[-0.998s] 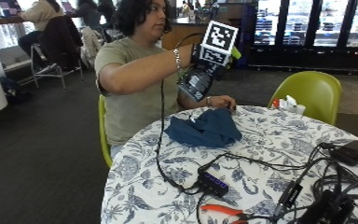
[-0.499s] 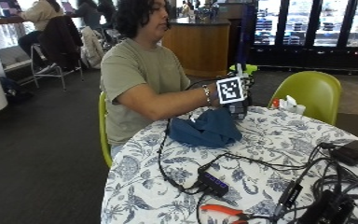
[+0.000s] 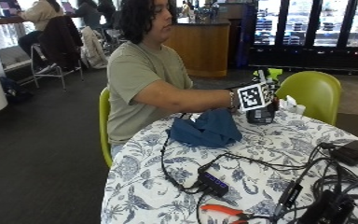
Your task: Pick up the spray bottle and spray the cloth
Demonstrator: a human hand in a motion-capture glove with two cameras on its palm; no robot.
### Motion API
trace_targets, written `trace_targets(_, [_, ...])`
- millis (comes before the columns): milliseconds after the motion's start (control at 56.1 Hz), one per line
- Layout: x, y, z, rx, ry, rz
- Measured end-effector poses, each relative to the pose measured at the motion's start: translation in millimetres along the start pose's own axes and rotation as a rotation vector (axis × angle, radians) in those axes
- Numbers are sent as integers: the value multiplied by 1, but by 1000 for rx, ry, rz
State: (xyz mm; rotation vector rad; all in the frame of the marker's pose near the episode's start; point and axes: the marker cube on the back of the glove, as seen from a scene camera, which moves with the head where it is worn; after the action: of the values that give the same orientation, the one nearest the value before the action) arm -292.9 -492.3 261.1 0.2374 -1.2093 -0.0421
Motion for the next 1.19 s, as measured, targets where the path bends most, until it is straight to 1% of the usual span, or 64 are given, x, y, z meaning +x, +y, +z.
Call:
trace_targets(125, [4, -6, 1, -20, -5, 8])
trace_targets(214, [5, 5, -1, -93, 30, 76])
trace_targets(303, [11, 16, -13, -133, 171, 135])
trace_targets(410, [6, 40, -35, -246, 379, 176])
trace_targets(570, [-20, 63, -68, -329, 629, 97])
trace_targets(695, [-38, 88, -90, -413, 762, 31])
trace_targets(891, [-55, 139, -108, -552, 882, -17])
trace_targets(998, [-68, 169, -126, -580, 976, -53])
trace_targets(1194, [-87, 206, -150, -643, 1098, -70])
